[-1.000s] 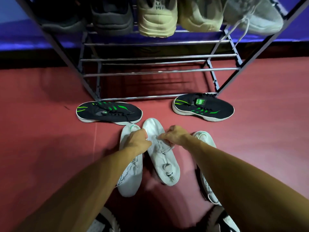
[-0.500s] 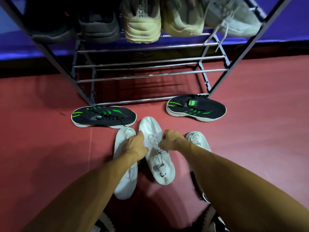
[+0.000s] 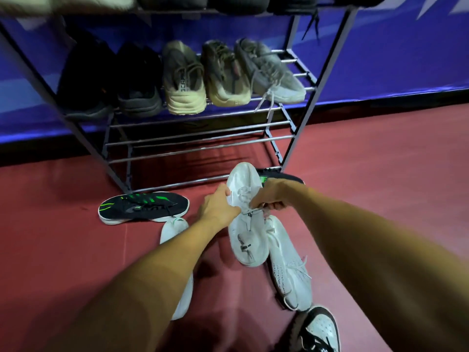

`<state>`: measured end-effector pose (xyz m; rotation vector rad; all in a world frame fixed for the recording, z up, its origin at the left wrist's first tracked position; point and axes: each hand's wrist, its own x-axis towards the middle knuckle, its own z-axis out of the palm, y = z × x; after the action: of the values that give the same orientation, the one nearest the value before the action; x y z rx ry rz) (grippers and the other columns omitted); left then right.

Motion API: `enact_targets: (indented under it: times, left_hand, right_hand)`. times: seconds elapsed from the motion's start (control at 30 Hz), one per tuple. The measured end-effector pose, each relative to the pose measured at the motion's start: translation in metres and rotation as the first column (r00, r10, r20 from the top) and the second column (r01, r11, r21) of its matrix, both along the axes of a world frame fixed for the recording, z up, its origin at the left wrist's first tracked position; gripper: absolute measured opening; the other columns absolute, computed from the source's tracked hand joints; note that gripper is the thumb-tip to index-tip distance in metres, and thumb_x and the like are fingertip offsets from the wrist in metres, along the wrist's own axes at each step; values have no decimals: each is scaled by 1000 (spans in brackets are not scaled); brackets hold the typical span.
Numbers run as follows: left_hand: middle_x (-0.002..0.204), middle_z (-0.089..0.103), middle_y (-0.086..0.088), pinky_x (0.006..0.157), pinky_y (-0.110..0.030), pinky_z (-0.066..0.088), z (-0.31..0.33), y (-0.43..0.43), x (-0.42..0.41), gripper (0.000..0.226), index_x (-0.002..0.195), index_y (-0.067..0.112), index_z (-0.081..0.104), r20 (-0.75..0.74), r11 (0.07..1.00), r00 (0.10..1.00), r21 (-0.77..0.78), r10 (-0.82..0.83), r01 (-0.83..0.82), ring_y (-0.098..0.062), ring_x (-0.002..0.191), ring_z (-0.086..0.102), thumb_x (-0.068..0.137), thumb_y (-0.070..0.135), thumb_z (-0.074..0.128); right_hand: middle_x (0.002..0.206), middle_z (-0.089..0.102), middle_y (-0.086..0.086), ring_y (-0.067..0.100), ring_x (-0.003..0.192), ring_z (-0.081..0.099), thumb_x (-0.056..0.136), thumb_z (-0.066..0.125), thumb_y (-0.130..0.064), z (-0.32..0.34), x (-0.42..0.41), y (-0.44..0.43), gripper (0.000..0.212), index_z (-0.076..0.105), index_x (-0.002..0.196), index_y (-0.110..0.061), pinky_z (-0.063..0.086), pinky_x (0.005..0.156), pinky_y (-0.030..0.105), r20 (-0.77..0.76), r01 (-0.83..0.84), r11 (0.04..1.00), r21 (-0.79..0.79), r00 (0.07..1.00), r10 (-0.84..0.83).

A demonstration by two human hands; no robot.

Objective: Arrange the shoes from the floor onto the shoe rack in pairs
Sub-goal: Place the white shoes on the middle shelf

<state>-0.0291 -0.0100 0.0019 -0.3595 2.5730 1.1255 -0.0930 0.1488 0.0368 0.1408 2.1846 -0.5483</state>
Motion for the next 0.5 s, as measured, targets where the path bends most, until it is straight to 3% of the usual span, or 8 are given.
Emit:
enact_targets:
  times: [0.07, 0.17, 0.3, 0.37, 0.43, 0.5]
  left_hand:
    - [92, 64, -6, 64, -32, 49, 21, 10, -9, 40, 108, 20, 47, -36, 999, 999, 49, 6, -5, -29, 81, 63, 75, 22, 69]
    - [102, 59, -3, 65, -25, 42, 53, 17, -26, 45, 115, 16, 49, -70, 993, 996, 105, 62, -55, -22, 87, 57, 77, 21, 72]
    - [64, 54, 0, 51, -24, 32, 95, 14, -41, 18, 75, 16, 61, -19, 958, 1000, 287, 2, 3, -17, 58, 47, 70, 25, 76]
    - [53, 56, 4, 47, -22, 35, 116, 8, -42, 15, 74, 13, 66, 61, 937, 997, 348, -38, 15, -10, 46, 48, 76, 24, 76]
    - [47, 45, 9, 50, -22, 30, 136, 1, -42, 18, 68, 22, 63, 135, 923, 978, 373, -158, 97, -7, 40, 37, 81, 26, 74]
    - [52, 34, 7, 56, -27, 22, 151, -4, -44, 35, 52, 25, 58, 182, 891, 948, 423, -260, 163, -9, 46, 25, 83, 28, 74]
  right_hand:
    - [58, 47, 0, 9, 41, 32, 91, 68, -24, 12, -7, 15, 34, 53, 61, -16, 25, 40, 19, 36, 83, 996, -17, 996, -82]
    - [56, 48, -2, 6, 42, 32, 88, 66, -15, 35, -16, 35, 27, 54, 64, -17, 25, 40, 15, 84, 214, 973, -80, 975, -208]
    - [57, 47, -2, 7, 50, 33, 86, 70, -9, 82, -25, 52, 26, 56, 65, -16, 26, 42, 15, 105, 235, 965, -121, 969, -222]
    - [60, 48, -1, 7, 51, 35, 85, 73, -7, 110, -28, 57, 24, 59, 68, -15, 28, 42, 15, 128, 217, 965, -145, 972, -199]
    - [60, 51, -2, 6, 49, 39, 85, 74, -5, 135, -29, 61, 21, 62, 70, -14, 30, 42, 15, 162, 179, 968, -174, 975, -151]
    - [58, 53, -3, 5, 48, 39, 86, 72, -4, 151, -29, 63, 21, 63, 70, -14, 32, 42, 15, 187, 148, 969, -197, 976, -111]
